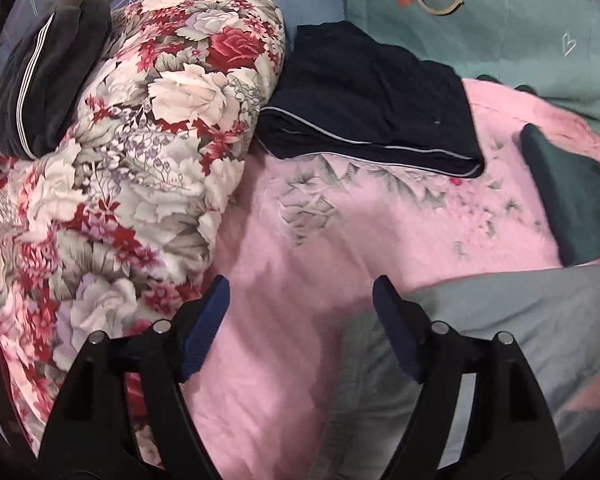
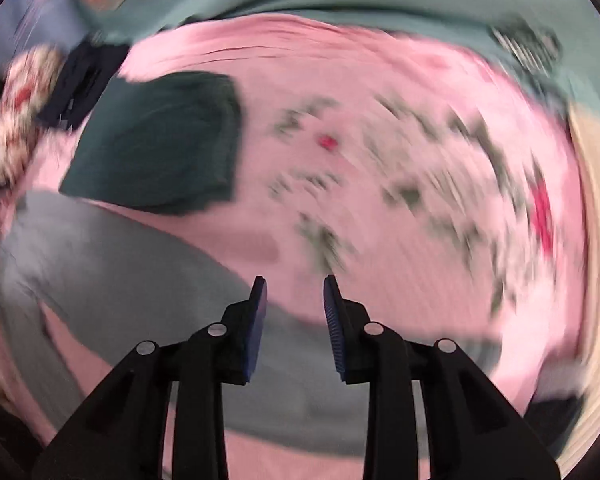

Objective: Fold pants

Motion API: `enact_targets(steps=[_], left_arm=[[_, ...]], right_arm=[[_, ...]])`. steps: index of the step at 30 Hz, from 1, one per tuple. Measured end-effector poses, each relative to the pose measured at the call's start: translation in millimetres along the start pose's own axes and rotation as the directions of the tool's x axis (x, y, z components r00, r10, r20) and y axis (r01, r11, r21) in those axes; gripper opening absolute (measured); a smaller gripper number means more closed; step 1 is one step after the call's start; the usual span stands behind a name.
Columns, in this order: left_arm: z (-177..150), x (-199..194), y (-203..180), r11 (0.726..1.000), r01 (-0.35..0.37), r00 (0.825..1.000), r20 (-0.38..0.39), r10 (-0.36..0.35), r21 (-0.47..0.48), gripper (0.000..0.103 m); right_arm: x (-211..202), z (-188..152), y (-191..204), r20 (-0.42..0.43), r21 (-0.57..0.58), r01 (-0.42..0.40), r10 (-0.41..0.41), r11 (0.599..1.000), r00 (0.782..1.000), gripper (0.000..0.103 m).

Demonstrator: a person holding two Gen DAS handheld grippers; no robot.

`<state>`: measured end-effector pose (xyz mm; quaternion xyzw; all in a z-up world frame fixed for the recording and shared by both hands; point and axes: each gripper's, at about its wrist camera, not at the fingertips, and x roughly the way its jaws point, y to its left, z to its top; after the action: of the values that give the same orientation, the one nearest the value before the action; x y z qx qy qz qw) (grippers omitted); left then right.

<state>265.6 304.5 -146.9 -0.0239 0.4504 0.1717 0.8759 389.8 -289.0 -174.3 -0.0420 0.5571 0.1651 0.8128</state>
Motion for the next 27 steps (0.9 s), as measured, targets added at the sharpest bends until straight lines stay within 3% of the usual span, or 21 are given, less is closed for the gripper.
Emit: enact_targets(steps=[3, 6, 9, 13, 15, 17, 20, 21, 22, 24, 27], left_arm=[[-11.1, -2.5, -8.6, 0.999, -0.013, 1.0, -0.013, 0.013, 0.044, 0.079], [-18.0, 0.6, -8.0, 0.999, -0.021, 0.998, -0.057, 0.024, 0.048, 0.079], [-18.7, -4.1, -3.4, 1.0, -0.012, 0.998, -0.058, 0.013, 0.016, 0.079], [-24.1, -14.5, -10.6, 1.0, -0.019, 0.998, -0.065, 0.02, 0.024, 0.083], [-28.1, -19.5, -15.2, 0.999, -0.025, 0.997, -0.073, 0.027, 0.03, 0.083], [-31.1, -24.5, -20.7, 0.999, -0.023, 0.996, -0.079, 0.026, 0.039, 0.084], [-33.7, -34.3, -25.8, 0.999, -0.019, 0.997, -0.075, 0.022, 0.046, 0.085], [-34.8, -38.4, -27.0, 0.999, -0.023, 0.997, -0.069, 0.026, 0.046, 0.085], [-35.8, -41.8, -27.5, 0.999, -0.027, 0.997, -0.065, 0.029, 0.043, 0.086], [-37.4, -45.9, -28.3, 0.999, -0.029, 0.997, -0.065, 0.031, 0.03, 0.087], [-39.7, -47.0, -31.6, 0.999, -0.031, 0.996, -0.078, 0.032, 0.009, 0.087]], right_arm=[[11.8, -37.5, -30.3, -0.084, 0.103, 0.07, -0.061, 0.992, 0.995, 0.028], [6.8, -55.2, -59.7, -0.048, 0.196, 0.095, -0.087, 0.976, 0.995, 0.028], [-11.0, -58.9, -71.5, -0.008, 0.263, 0.162, -0.166, 0.951, 0.986, 0.03], [-19.4, -54.2, -76.0, 0.028, 0.277, 0.082, -0.094, 0.957, 0.995, 0.031], [-7.1, -40.1, -78.3, 0.014, 0.253, 0.093, -0.1, 0.963, 0.995, 0.03], [10.2, -35.9, -88.1, -0.033, 0.224, 0.206, -0.204, 0.953, 0.979, 0.029], [3.6, -31.3, -111.8, 0.024, 0.328, 0.251, -0.274, 0.911, 0.961, 0.024], [-2.6, -31.1, -112.1, 0.033, 0.35, 0.266, -0.295, 0.898, 0.955, 0.027], [-9.4, -29.5, -104.1, 0.058, 0.338, 0.258, -0.293, 0.905, 0.954, 0.027], [-15.4, -25.3, -73.7, 0.104, 0.24, 0.122, -0.151, 0.963, 0.983, 0.026], [0.4, -22.4, -30.8, 0.039, 0.077, 0.055, -0.058, 0.996, 0.998, 0.026]])
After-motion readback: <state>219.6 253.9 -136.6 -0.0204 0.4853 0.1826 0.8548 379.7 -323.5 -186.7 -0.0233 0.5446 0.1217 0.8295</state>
